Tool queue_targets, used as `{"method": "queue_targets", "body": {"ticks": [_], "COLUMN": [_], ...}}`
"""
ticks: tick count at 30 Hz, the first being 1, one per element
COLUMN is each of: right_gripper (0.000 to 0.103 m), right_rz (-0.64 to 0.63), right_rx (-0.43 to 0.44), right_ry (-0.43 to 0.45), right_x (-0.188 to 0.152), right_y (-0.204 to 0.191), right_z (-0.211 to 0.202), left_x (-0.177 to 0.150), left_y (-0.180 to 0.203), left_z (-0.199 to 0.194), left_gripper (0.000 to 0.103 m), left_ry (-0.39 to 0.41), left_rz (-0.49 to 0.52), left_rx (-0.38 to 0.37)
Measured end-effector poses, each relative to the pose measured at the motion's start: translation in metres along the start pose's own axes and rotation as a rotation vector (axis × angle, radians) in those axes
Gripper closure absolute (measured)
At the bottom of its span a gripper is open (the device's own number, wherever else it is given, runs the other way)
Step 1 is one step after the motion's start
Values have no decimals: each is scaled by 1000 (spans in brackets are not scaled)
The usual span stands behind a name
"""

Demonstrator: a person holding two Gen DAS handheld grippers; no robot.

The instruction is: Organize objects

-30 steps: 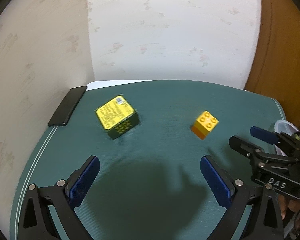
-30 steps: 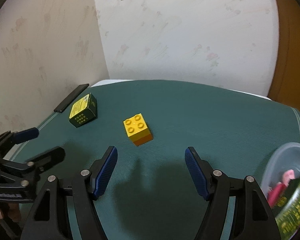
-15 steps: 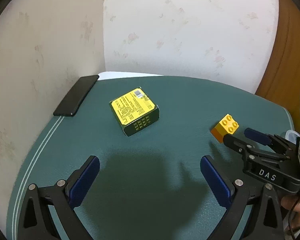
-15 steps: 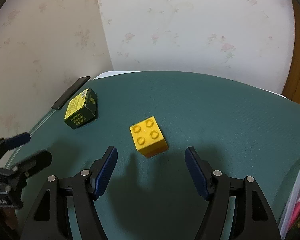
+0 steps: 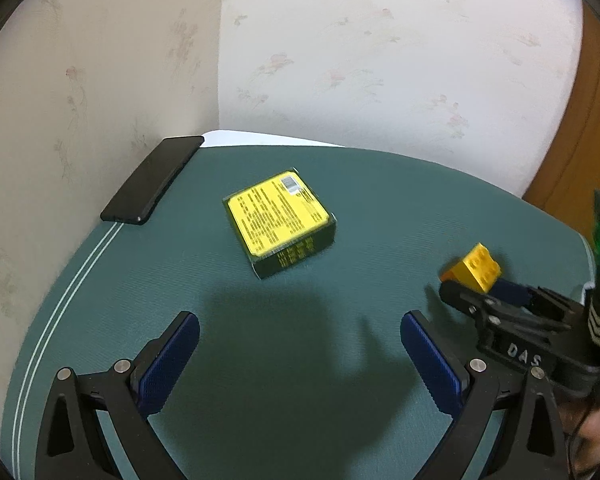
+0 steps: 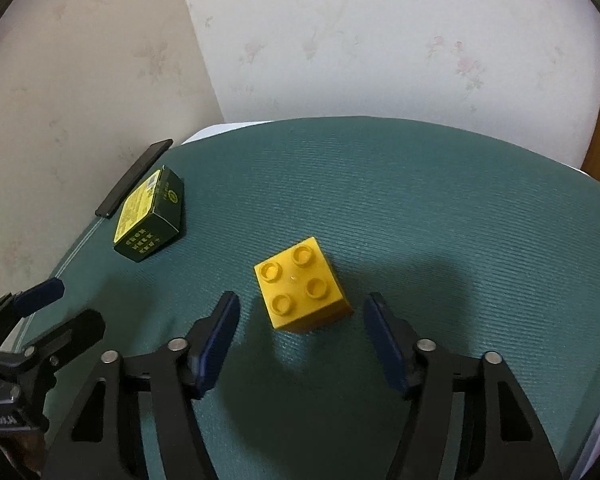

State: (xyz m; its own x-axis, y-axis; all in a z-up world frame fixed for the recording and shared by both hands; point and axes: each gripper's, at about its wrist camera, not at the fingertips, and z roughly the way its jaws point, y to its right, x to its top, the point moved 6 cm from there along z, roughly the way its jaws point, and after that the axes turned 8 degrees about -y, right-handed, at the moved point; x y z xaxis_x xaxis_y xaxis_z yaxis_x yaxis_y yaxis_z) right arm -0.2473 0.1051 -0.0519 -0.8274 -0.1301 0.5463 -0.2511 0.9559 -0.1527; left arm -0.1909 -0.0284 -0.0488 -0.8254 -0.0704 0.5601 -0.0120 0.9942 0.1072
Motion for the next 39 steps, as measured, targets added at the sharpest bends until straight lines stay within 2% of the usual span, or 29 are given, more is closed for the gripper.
{"method": "queue_targets", "body": {"ticks": [1, 3, 7, 17, 26, 27, 29, 30, 31, 39], "right_gripper": [53, 59, 59, 59, 59, 59, 59, 59, 59, 59], "right_rz": [-6, -14, -16, -3, -9, -9, -10, -10, -10, -3], "right_rx": [-2, 2, 18, 32, 25, 25, 25, 25, 23, 19], "right_ry": [-2, -7, -1, 2, 5, 5, 6, 6, 7, 20], "right_x": [1, 0, 0, 0, 0, 0, 0, 0, 1, 2], "right_y": [-1, -3, -2, 0, 0, 0, 1, 1, 1, 4], "right_z": [0, 2, 2, 2, 1, 1, 1, 1, 1, -3], "left_x": [3, 11, 24, 48, 60, 60, 60, 59, 58, 54], "left_y": [-1, -5, -14, -26, -32, -33, -33, -33, -33, -31], "left_z": [2, 8, 20, 43, 59, 61, 64, 67, 70, 67], "left_gripper": [1, 1, 1, 1, 1, 2, 12, 21, 22, 23], "left_ry": [1, 1, -1, -20, -34, -37, -43, -56, -67, -46], "left_rz": [-6, -25, -77, -201, -245, -243, -229, -222, -221, -164], "left_rx": [5, 12, 4, -74, -72, -70, -71, -78, -84, -57]}}
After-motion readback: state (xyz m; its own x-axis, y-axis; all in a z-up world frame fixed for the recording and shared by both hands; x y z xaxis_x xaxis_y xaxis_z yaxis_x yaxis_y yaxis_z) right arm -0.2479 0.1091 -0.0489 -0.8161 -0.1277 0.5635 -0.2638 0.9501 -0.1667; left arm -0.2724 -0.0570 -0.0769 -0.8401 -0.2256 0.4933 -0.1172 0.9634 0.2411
